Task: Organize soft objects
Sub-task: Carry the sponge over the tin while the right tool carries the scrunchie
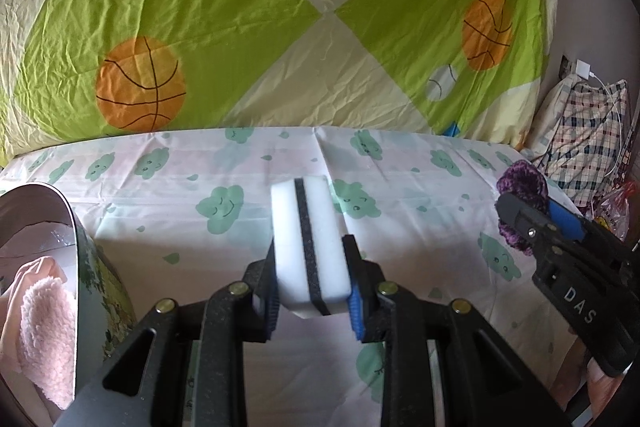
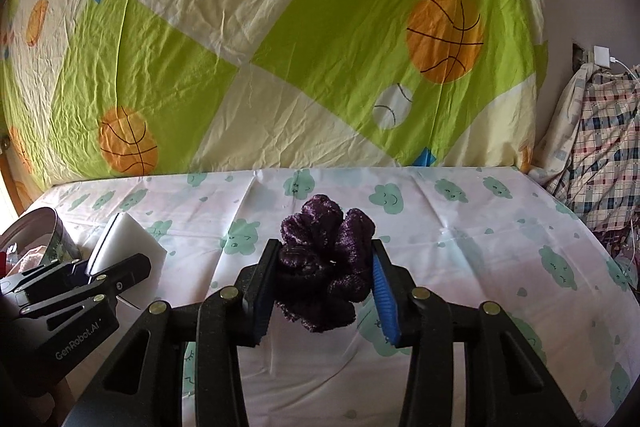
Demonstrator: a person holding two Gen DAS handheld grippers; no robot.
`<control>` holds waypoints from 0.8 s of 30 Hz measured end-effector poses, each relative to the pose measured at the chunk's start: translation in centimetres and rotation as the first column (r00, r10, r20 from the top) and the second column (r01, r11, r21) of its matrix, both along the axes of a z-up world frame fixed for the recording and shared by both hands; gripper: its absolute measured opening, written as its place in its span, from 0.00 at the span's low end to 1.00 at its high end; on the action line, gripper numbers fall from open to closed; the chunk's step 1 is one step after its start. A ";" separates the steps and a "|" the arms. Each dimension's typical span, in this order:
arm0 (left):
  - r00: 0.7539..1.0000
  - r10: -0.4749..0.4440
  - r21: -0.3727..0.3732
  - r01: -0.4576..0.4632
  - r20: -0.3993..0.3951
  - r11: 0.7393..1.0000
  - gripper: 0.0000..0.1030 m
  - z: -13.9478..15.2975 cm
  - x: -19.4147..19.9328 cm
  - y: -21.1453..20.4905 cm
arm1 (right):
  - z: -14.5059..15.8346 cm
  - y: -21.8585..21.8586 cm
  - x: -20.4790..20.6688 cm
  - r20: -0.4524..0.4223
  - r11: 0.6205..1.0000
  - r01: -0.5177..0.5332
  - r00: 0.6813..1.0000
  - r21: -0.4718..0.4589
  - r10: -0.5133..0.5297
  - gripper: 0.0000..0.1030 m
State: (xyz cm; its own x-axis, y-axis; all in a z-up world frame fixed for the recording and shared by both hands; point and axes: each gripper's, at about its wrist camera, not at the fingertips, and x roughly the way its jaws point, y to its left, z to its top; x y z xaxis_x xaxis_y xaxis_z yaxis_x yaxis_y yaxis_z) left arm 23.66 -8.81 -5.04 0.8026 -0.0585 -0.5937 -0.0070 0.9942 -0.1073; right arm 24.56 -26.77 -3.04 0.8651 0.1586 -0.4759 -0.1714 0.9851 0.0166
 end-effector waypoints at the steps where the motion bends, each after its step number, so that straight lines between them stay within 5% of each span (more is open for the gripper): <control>1: 1.000 0.002 0.000 -0.002 0.008 1.000 0.25 0.1 -0.2 0.1 | 0.1 -0.1 -0.3 0.012 1.000 0.002 1.000 0.009 -0.002 0.44; 24: 0.994 0.046 0.031 -0.049 0.100 0.998 0.25 1.1 -4.0 1.5 | 0.9 2.1 -4.8 0.111 0.999 -0.051 0.993 0.004 0.051 0.44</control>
